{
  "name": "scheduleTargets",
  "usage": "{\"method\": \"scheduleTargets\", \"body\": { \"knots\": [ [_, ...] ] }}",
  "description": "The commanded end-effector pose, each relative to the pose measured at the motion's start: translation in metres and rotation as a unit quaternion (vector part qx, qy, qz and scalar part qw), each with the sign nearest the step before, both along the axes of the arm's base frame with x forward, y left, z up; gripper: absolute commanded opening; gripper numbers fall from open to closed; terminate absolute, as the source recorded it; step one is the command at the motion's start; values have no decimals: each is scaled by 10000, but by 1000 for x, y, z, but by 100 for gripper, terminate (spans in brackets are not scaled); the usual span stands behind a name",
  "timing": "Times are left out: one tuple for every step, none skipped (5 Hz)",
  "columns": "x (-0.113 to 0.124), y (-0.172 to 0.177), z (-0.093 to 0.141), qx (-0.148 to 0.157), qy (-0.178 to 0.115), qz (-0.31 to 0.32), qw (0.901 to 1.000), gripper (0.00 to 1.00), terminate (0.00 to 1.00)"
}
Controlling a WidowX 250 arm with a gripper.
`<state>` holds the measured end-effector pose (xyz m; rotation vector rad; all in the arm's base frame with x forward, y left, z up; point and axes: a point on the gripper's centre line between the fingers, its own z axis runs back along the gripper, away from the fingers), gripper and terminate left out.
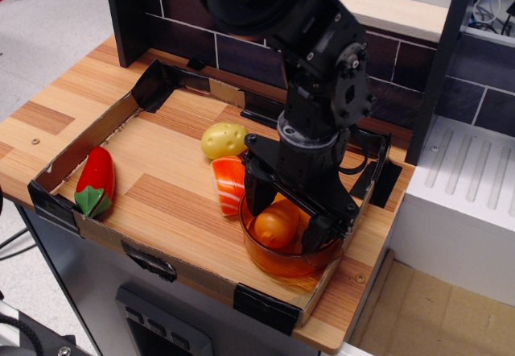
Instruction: Take carrot out of pot
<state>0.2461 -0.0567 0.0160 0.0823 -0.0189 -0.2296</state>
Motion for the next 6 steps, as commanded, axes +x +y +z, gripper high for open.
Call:
{"method": "scheduleTargets", "body": {
  "knots": [
    [-3,3,-2,81,-51,-23,10000,100,0],
    [-1,3,-3,68,-39,0,10000,0,0],
    [-1,3,4,10,-135,27,9999,0,0],
    [-1,6,32,-198,-392,93,9990,0,0],
    [-1,19,72,-456,-759,309,9956,0,0],
    [0,36,97,-500,-1022,529,9921,0,0]
  ]
}}
